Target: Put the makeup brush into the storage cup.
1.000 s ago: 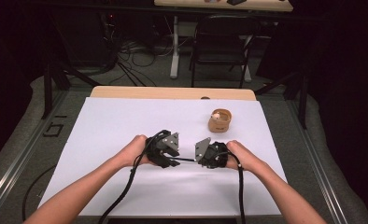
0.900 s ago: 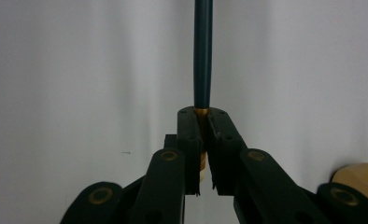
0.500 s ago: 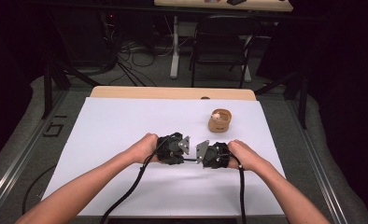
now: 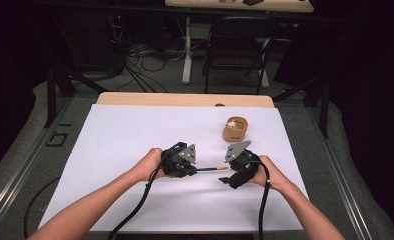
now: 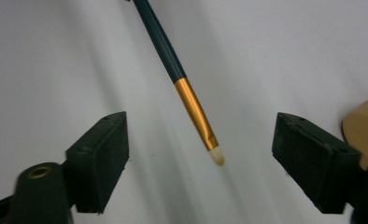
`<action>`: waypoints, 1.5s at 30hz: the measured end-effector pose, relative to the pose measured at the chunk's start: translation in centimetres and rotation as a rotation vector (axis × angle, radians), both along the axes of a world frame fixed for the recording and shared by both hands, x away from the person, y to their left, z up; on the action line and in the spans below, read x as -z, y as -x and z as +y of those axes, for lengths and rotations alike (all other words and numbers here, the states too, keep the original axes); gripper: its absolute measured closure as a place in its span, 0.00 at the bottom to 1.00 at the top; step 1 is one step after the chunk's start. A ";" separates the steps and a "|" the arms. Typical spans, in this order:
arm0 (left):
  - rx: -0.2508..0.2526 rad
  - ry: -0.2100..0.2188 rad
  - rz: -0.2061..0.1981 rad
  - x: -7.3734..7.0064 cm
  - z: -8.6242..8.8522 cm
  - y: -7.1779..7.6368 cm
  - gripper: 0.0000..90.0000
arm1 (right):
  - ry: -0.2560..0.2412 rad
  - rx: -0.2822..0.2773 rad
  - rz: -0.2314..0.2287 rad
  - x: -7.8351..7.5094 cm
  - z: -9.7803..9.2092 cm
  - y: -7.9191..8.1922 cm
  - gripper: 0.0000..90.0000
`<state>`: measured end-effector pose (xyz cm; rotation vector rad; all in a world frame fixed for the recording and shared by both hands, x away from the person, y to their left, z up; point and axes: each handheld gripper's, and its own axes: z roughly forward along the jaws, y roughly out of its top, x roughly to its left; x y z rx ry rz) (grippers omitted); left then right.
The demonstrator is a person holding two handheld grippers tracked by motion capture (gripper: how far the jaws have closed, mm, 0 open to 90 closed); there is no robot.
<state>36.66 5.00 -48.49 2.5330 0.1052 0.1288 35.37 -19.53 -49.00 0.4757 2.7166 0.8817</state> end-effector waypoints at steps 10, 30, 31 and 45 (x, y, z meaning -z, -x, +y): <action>-0.096 0.163 -0.006 1.3 1.1 0.6 0.95 | -0.177 0.142 0.040 0.7 -1.8 0.7 0.07; -0.294 0.403 0.013 3.9 1.6 1.5 0.95 | -0.459 0.302 0.133 2.4 -2.3 1.5 0.06; -0.296 0.405 0.017 4.0 1.6 1.5 0.94 | -0.463 0.319 0.130 2.4 -2.1 1.6 0.10; -0.320 0.400 0.020 5.2 0.3 2.2 0.94 | -0.599 0.455 0.060 2.2 0.2 1.7 0.49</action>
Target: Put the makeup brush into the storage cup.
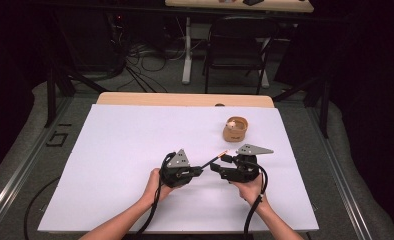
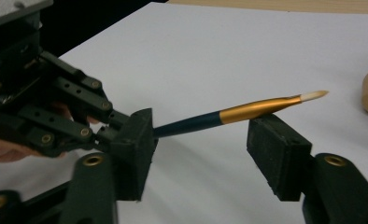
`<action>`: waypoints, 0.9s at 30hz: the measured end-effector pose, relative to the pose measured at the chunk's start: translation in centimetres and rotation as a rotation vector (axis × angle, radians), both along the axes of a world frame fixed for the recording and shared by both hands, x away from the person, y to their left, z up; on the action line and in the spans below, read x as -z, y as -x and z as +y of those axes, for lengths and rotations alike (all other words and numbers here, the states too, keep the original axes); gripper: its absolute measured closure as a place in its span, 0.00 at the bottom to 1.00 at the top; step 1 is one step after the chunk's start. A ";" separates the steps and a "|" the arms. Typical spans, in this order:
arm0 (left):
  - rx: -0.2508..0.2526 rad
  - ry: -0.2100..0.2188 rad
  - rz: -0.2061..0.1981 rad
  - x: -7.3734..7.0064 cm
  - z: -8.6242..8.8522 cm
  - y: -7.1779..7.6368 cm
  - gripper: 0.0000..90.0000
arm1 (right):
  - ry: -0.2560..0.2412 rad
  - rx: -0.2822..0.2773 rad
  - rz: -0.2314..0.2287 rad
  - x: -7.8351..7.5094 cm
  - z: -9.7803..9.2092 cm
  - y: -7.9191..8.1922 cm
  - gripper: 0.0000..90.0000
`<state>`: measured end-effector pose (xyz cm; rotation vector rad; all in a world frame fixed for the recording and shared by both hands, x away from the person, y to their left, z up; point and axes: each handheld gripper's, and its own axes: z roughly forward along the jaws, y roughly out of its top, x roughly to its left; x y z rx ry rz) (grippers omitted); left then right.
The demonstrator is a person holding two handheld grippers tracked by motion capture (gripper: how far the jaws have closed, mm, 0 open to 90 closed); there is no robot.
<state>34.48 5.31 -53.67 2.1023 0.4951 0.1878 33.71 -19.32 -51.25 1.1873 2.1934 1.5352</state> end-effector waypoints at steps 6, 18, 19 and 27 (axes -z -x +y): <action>-0.021 -0.014 -0.004 0.2 -0.4 0.0 0.94 | -0.072 0.051 0.028 0.2 -0.3 -0.5 0.60; -0.020 -0.032 -0.007 0.6 -1.4 0.2 0.94 | -0.112 0.044 -0.035 -0.4 -0.1 0.1 0.81; -0.019 -0.032 -0.005 0.6 -1.5 0.2 0.94 | -0.108 0.034 -0.035 -0.6 -0.1 0.2 0.83; 0.006 -0.038 -0.003 0.7 -2.2 0.3 0.84 | -0.120 -0.030 -0.078 -1.2 0.8 0.8 0.93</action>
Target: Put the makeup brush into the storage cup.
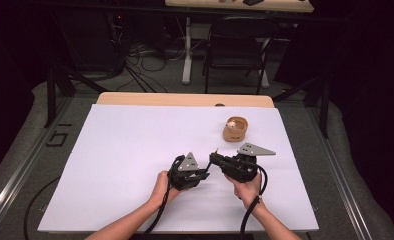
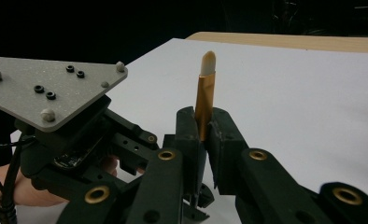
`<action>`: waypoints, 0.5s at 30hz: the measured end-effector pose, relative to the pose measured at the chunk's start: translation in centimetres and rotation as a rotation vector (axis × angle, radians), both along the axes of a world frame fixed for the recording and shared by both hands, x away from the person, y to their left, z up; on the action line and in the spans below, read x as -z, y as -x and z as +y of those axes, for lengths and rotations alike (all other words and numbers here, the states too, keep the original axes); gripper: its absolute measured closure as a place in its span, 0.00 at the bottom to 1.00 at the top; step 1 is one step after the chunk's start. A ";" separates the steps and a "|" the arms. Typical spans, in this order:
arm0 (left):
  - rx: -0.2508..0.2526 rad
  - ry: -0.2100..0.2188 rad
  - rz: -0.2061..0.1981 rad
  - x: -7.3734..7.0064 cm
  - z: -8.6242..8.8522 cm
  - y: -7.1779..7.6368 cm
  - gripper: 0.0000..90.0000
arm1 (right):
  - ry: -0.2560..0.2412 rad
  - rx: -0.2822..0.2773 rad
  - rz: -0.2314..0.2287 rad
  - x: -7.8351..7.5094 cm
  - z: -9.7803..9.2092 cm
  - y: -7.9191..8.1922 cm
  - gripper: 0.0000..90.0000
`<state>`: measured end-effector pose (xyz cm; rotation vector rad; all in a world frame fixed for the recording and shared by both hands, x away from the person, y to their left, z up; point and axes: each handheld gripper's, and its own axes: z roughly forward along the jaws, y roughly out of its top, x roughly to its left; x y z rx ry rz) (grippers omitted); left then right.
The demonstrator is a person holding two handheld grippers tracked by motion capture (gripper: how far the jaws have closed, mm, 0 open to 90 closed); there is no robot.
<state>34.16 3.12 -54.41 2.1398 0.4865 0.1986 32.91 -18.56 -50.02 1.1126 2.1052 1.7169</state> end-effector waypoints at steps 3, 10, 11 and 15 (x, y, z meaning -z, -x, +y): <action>0.015 0.005 0.017 0.0 0.1 -0.2 0.66 | 0.011 -0.001 -0.026 -0.4 -0.1 0.2 0.93; 0.024 0.027 0.021 -0.5 1.5 -0.5 0.30 | 0.076 0.012 -0.087 -1.1 -0.5 0.7 0.93; 0.010 0.029 0.015 -0.5 1.7 -0.5 0.26 | 0.083 0.017 -0.090 -1.1 -0.6 0.7 0.93; -0.009 0.014 0.002 -0.7 2.9 -0.5 0.16 | 0.099 0.026 -0.111 -1.3 -0.8 0.8 0.93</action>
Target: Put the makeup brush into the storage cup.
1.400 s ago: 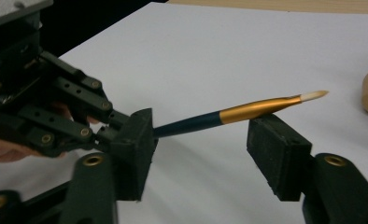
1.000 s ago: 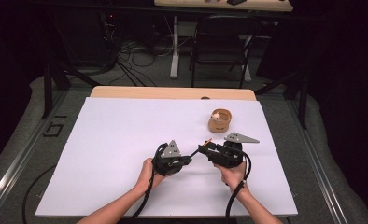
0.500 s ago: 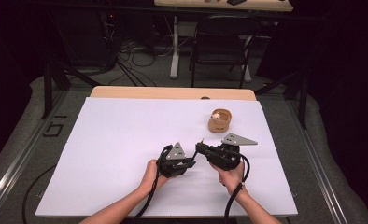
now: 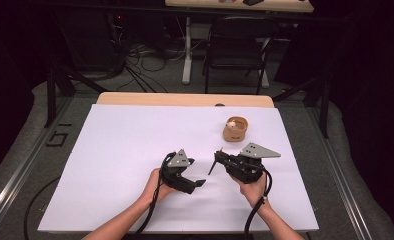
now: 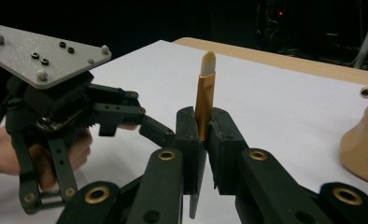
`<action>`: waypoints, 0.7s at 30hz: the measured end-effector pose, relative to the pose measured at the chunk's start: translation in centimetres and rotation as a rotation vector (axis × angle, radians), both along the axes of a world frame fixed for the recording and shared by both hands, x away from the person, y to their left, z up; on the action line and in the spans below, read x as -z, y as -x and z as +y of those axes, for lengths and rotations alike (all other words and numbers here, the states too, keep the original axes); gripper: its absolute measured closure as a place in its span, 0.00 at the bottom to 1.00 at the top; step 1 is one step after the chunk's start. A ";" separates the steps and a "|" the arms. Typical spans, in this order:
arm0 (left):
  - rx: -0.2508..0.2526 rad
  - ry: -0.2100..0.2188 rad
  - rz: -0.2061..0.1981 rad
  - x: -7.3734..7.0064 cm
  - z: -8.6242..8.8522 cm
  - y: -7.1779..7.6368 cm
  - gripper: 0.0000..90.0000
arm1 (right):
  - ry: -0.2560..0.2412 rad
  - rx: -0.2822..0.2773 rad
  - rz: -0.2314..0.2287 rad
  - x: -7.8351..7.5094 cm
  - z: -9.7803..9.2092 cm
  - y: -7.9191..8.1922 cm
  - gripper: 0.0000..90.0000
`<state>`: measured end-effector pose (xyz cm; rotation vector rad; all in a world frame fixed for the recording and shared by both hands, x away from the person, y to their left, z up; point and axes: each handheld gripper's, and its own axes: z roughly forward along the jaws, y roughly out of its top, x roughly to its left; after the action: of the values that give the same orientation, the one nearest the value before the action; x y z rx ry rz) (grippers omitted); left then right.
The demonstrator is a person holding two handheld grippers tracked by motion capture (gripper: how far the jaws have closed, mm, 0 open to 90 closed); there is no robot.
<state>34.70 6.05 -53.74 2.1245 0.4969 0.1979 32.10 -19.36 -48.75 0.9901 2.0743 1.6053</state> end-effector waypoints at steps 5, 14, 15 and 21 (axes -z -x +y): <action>-0.037 -0.040 -0.023 0.2 1.3 0.0 0.09 | 0.033 0.004 -0.013 -0.1 -0.2 0.3 0.93; -0.078 -0.013 -0.048 -0.1 2.9 0.1 0.00 | 0.071 0.022 -0.024 -0.2 -0.9 0.3 0.93; -0.082 -0.011 -0.051 -0.1 3.1 0.2 0.00 | 0.071 0.026 -0.025 -0.3 -0.9 0.3 0.93; -0.134 0.024 -0.063 -0.1 4.7 0.6 0.00 | 0.082 0.037 -0.039 -0.4 -1.6 0.4 0.93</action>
<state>34.11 10.76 -53.67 2.0565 0.6016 0.3319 31.70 -20.95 -48.33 0.9566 2.0658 1.4975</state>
